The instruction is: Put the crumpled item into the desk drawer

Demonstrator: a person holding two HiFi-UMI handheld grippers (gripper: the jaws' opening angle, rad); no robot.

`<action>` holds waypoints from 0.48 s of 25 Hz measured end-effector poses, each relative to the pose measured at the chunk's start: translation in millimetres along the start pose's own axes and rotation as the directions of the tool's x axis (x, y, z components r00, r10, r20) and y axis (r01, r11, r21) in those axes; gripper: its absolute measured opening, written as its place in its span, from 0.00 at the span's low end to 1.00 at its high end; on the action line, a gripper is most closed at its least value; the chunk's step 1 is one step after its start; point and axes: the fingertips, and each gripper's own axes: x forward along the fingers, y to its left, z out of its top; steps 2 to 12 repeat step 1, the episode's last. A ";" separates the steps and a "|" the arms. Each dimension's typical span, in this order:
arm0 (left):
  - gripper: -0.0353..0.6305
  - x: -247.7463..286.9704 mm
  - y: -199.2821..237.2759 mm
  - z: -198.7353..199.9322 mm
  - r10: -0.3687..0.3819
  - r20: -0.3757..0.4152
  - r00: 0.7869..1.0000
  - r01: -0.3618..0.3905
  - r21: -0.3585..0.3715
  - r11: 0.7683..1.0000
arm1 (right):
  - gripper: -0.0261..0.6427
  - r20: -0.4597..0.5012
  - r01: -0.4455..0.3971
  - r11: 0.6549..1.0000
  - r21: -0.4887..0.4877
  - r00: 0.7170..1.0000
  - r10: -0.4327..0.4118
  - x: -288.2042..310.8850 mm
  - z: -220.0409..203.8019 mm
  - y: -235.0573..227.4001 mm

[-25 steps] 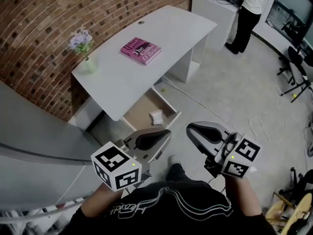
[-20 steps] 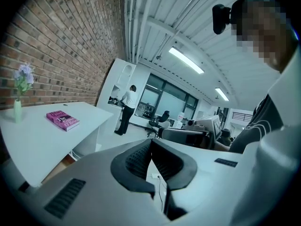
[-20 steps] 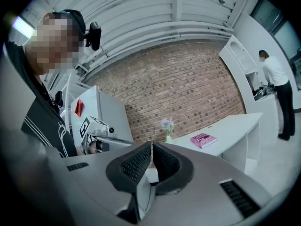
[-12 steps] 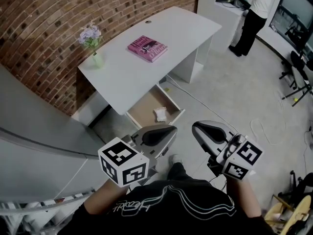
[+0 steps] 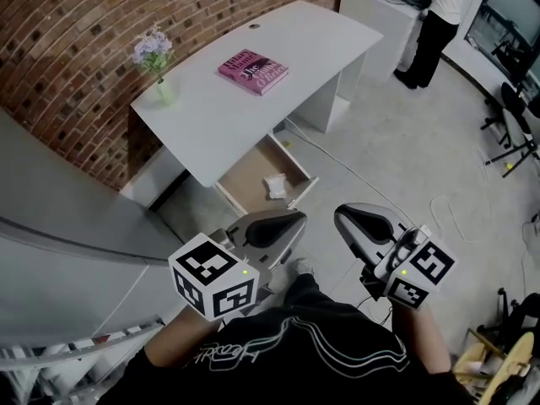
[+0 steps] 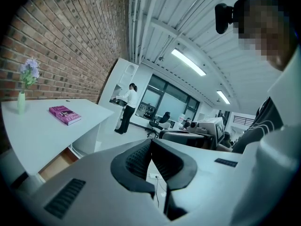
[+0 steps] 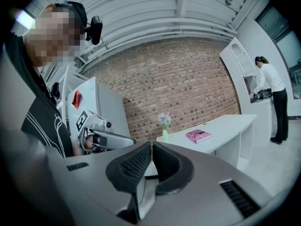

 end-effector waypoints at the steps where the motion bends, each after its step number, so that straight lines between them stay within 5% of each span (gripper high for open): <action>1: 0.09 0.2 1.8 -0.3 0.000 0.000 1.000 0.000 -0.001 1.000 | 0.11 -0.001 0.001 1.000 0.004 1.000 -0.001 1.6 -0.8 -0.7; 12: 0.09 0.2 1.8 -0.3 0.000 0.000 1.000 0.000 -0.001 1.000 | 0.11 -0.001 0.001 1.000 0.004 1.000 -0.001 1.6 -0.8 -0.7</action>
